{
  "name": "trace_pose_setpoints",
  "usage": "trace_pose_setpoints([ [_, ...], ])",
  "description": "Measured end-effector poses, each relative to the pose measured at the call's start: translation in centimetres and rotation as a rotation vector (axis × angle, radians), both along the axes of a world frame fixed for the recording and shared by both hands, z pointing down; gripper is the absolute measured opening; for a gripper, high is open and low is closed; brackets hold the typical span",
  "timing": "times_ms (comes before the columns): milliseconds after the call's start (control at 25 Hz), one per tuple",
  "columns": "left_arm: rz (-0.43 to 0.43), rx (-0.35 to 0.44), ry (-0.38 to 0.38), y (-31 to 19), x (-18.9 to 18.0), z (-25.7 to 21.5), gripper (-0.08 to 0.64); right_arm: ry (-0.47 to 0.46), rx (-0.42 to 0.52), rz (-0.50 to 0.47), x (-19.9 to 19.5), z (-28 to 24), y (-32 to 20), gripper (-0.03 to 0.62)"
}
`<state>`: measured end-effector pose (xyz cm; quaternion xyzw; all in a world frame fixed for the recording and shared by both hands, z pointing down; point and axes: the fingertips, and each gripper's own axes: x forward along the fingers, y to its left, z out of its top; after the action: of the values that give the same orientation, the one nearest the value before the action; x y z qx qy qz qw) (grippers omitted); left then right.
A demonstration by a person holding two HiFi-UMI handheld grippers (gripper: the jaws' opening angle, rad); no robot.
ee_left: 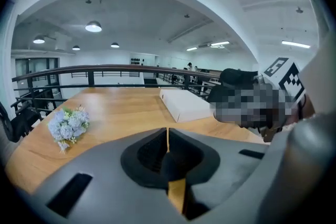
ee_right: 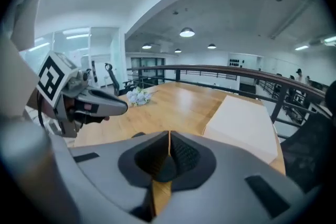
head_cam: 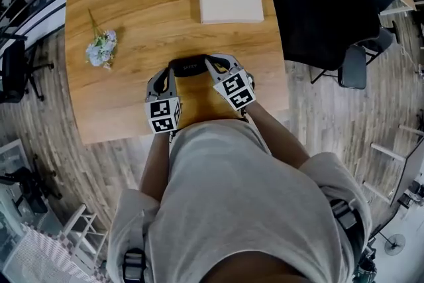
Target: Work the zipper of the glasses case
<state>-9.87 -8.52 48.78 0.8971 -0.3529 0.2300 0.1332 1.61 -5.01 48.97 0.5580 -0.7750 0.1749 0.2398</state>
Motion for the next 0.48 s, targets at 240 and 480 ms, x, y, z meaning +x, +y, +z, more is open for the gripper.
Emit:
trace_pose_setpoints([
  [240, -0.009, 0.102, 0.087, -1.4, 1.6, -5.7, 0.025, -0.028, 0.168, 0.173, 2.5, -6.3, -1.0, 0.025],
  [480, -0.026, 0.203, 0.125, -2.2, 1.8, -12.1, 0.025, 0.004, 0.353, 0.262, 3.4, -14.0, -1.1, 0.025],
])
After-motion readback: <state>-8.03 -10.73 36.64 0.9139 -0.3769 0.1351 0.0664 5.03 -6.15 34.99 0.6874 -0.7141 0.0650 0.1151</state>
